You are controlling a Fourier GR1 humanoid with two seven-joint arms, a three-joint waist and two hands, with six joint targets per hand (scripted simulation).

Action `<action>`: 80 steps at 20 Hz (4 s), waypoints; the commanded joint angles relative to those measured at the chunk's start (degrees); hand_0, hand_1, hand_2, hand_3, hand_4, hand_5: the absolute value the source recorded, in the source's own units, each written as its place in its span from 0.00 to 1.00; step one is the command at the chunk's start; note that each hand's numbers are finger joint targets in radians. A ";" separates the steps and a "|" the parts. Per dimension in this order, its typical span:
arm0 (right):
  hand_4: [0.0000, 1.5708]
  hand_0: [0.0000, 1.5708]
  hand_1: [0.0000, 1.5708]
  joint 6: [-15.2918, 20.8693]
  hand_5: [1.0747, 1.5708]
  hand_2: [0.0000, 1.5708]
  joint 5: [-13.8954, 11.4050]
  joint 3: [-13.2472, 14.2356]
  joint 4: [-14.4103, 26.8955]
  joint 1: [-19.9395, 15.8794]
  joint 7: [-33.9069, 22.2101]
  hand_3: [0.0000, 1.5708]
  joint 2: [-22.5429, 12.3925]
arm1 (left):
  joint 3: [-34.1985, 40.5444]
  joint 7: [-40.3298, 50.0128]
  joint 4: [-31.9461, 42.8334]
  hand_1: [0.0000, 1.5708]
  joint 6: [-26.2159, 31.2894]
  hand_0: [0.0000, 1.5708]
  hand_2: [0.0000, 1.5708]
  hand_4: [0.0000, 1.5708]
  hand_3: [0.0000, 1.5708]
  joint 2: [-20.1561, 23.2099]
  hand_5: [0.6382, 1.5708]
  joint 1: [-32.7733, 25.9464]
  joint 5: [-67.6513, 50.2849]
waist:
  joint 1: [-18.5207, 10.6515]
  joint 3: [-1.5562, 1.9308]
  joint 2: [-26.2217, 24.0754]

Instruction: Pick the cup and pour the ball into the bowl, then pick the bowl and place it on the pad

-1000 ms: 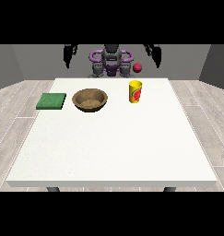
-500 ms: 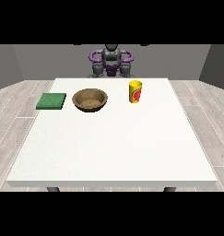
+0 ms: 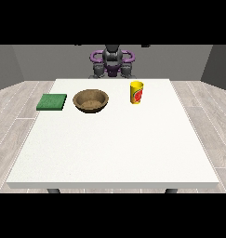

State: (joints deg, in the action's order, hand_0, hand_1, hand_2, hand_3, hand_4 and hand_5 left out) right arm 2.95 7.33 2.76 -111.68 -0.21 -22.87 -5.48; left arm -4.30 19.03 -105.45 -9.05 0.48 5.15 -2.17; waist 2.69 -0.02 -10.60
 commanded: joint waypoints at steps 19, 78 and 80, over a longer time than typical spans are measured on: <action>0.42 0.00 0.00 -8.52 0.97 0.00 5.75 10.78 18.68 -7.69 23.28 0.00 -3.84 | 6.17 -37.16 34.28 0.00 6.10 0.00 0.00 0.00 0.00 1.97 0.86 7.48 3.18 | 0.54 0.02 18.80; 0.44 0.00 0.00 -24.09 0.97 0.00 13.90 18.04 47.09 -16.00 23.19 0.17 -15.37 | -34.30 17.31 79.05 0.89 -5.96 0.89 1.00 0.66 1.00 -0.47 1.00 57.33 75.61 | 6.88 0.10 7.31; 0.45 0.00 0.00 -24.04 0.97 0.00 13.37 18.43 48.13 -14.36 23.78 0.19 -15.66 | -36.16 15.40 76.65 0.47 -3.09 0.47 1.00 0.64 1.00 -0.48 1.00 53.83 75.84 | 5.34 0.06 5.35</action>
State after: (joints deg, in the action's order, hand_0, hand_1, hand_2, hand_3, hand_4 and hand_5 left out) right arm -21.85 21.65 22.08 -64.48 -14.91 0.83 -22.20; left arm -36.93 33.24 -27.62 -18.28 0.07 58.71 70.85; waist 8.56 0.08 -3.26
